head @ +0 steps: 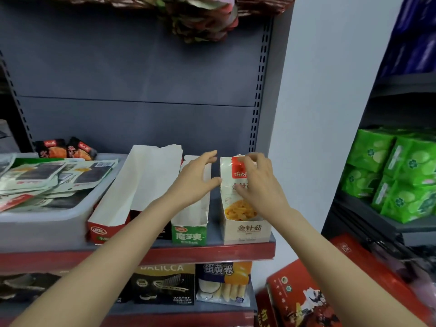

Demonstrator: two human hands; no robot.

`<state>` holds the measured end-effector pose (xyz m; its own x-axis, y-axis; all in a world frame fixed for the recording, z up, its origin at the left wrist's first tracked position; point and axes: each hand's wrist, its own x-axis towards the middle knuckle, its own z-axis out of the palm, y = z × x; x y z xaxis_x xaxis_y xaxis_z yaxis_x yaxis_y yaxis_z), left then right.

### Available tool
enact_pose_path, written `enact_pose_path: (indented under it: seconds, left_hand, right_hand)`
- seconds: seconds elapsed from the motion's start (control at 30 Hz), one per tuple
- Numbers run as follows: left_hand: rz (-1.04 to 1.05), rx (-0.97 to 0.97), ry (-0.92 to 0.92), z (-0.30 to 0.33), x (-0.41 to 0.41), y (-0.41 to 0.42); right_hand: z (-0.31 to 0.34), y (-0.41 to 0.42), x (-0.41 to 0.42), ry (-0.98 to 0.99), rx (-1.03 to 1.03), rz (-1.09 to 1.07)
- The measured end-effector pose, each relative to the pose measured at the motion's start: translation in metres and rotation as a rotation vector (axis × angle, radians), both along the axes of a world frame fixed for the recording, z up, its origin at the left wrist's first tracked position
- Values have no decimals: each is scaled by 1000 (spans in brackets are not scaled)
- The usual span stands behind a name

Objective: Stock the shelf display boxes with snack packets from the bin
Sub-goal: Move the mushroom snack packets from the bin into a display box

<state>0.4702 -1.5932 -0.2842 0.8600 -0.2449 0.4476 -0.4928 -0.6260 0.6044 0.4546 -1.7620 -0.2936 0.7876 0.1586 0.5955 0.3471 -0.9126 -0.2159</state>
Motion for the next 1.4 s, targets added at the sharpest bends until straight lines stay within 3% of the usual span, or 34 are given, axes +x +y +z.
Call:
enact_pose_path:
  seconds: [0.1, 0.2, 0.33, 0.43, 0.53, 0.7, 0.8, 0.93, 1.03, 1.17, 1.33, 1.4]
  left_hand:
    - [66, -114, -174, 2, -17, 26]
    - [196, -100, -322, 2, -37, 69]
    - [395, -14, -351, 4, -56, 147]
    - [523, 61, -266, 8, -55, 214]
    - [619, 186, -57, 9, -53, 269]
    - [525, 408, 239, 6, -45, 313]
    - [539, 464, 284, -4, -46, 318]
    - [582, 464, 231, -9, -48, 320]
    - [600, 449, 225, -9, -51, 322]
    - [615, 440, 207, -10, -53, 320]
    - [649, 431, 170, -11, -54, 318]
    - [646, 380, 75, -11, -56, 311]
  right_hand:
    - [5, 25, -9, -20, 111, 114]
    - [12, 65, -12, 41, 259, 239]
    - [14, 137, -8, 138, 288, 391]
    - [11, 196, -3, 194, 250, 478]
    - [7, 249, 8, 293, 133, 504]
    - [8, 293, 31, 457, -96, 444]
    - [11, 300, 37, 433, -262, 332]
    - [12, 299, 44, 225, -348, 227]
    - [12, 286, 44, 177, -21, 356]
    - [12, 272, 20, 303, 768, 649]
    - [14, 279, 10, 305, 950, 697]
    - [20, 284, 7, 287, 1002, 712]
